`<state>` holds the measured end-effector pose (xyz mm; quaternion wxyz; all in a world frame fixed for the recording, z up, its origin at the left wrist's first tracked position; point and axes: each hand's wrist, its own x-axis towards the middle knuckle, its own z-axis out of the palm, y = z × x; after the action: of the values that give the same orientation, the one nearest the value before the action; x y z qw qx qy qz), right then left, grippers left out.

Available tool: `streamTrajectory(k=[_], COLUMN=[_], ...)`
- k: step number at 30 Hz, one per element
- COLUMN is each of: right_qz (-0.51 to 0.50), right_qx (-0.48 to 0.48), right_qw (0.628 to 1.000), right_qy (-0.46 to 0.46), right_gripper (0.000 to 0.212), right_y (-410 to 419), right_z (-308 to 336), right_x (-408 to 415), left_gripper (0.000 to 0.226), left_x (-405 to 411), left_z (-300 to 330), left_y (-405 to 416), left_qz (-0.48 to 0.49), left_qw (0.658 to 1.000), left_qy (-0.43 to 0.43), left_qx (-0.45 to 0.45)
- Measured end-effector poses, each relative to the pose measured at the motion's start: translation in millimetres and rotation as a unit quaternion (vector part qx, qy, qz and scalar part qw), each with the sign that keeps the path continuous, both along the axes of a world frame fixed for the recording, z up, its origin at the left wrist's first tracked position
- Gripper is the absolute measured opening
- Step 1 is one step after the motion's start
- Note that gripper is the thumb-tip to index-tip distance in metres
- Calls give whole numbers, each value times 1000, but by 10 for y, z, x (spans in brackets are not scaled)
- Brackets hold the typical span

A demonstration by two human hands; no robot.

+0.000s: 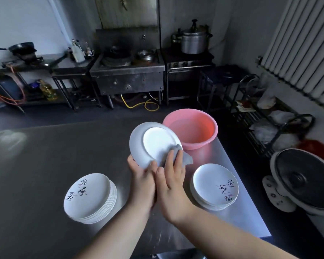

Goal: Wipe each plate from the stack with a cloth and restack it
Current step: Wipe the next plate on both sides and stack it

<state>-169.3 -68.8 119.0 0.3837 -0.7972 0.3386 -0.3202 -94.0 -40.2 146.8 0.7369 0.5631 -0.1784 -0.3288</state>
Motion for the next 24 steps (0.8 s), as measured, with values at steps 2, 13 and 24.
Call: streamTrajectory(k=[2, 13, 24], right_qz=[-10, -196, -150], right_qx=[-9, 175, 365], right_qw=[1000, 964, 880], right_qy=[-9, 51, 264], right_gripper=[43, 28, 66], right_y=[-172, -1005, -1047], right_z=[-47, -38, -264], right_x=[65, -428, -1447], left_gripper=[39, 46, 51], left_x=[28, 450, 319], left_z=[-24, -195, -590], left_y=[-3, -83, -453], left_qz=[-17, -183, -391], left_qw=[1000, 971, 897], left_qy=[0, 153, 110], left_qx=[-12, 4, 173])
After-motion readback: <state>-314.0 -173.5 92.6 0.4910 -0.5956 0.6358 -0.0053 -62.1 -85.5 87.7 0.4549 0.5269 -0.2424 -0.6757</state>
